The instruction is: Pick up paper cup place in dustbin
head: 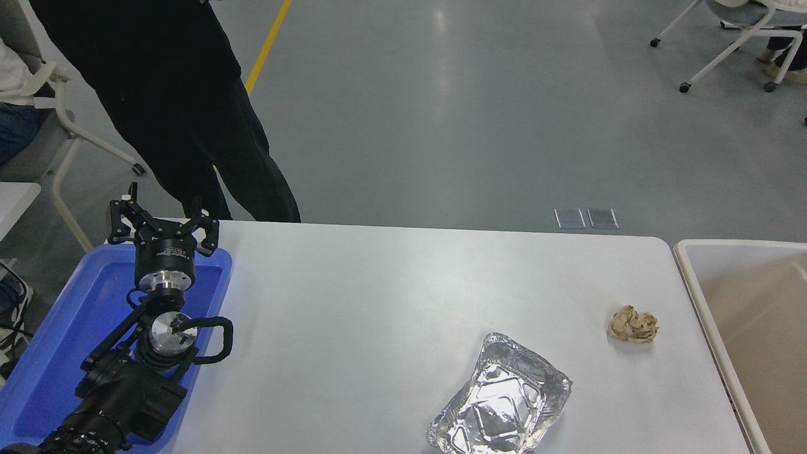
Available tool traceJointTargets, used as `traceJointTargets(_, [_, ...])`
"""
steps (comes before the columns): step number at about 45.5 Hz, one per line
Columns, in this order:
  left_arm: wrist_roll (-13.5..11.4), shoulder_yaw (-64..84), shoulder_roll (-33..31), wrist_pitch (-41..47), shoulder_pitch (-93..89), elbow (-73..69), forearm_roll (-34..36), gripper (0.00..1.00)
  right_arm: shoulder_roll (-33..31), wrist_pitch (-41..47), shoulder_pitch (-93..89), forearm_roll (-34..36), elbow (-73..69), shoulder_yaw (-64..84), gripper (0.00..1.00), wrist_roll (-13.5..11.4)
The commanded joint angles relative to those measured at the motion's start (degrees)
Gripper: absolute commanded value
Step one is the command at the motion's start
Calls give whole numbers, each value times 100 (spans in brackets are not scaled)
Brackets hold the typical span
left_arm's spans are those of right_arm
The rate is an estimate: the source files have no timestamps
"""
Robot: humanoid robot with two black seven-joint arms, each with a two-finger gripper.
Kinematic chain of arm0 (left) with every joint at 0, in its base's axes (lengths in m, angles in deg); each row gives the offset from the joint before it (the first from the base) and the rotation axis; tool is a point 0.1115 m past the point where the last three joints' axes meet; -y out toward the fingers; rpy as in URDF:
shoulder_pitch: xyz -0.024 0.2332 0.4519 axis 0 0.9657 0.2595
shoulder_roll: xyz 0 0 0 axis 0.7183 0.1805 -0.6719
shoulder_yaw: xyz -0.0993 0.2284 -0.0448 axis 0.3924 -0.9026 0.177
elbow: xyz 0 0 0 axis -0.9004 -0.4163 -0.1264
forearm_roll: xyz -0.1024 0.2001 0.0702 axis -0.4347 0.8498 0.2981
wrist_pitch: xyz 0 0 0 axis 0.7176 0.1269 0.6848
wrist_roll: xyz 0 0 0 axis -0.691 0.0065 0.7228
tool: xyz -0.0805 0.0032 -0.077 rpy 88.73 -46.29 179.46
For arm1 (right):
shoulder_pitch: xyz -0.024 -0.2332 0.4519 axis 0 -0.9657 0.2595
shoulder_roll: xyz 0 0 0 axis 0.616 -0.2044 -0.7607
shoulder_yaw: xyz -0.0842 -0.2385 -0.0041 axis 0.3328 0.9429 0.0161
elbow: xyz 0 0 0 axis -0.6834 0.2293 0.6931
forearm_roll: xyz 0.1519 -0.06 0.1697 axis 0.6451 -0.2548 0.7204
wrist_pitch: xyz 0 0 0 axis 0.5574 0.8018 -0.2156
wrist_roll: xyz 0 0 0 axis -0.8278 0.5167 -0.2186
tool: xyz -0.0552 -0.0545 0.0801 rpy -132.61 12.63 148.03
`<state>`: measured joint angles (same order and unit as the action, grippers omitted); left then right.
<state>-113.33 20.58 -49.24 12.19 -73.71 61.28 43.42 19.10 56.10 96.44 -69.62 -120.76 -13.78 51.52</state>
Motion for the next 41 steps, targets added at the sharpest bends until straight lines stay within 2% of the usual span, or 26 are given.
traceJointTargets(1, [3, 0, -1, -1, 1, -3, 0, 99, -1446, -79, 326, -1522, -2906, 71, 100, -20])
traceJointTargets(5, [3, 0, -1, -1, 1, -3, 0, 99, -1745, -79, 475, -1952, -3689, 106, 100, -98])
traceJointTargets(10, [3, 0, -1, -1, 1, 6, 0, 99, -1983, -96, 949, -2235, -4262, 509, 100, -441])
traceJointTargets(12, [3, 0, -1, -1, 1, -3, 9, 99, -2001, -96, 1291, -2244, -4280, 869, 100, -503])
traceJointTargets(26, [3, 0, -1, -1, 1, 6, 9, 99, -2124, -79, 3630, -2182, -4271, 3278, 100, -520])
traceJointTargets(41, [3, 0, -1, -1, 1, -3, 9, 99, -2106, 158, 4658, -2279, -4613, 4579, 100, -503])
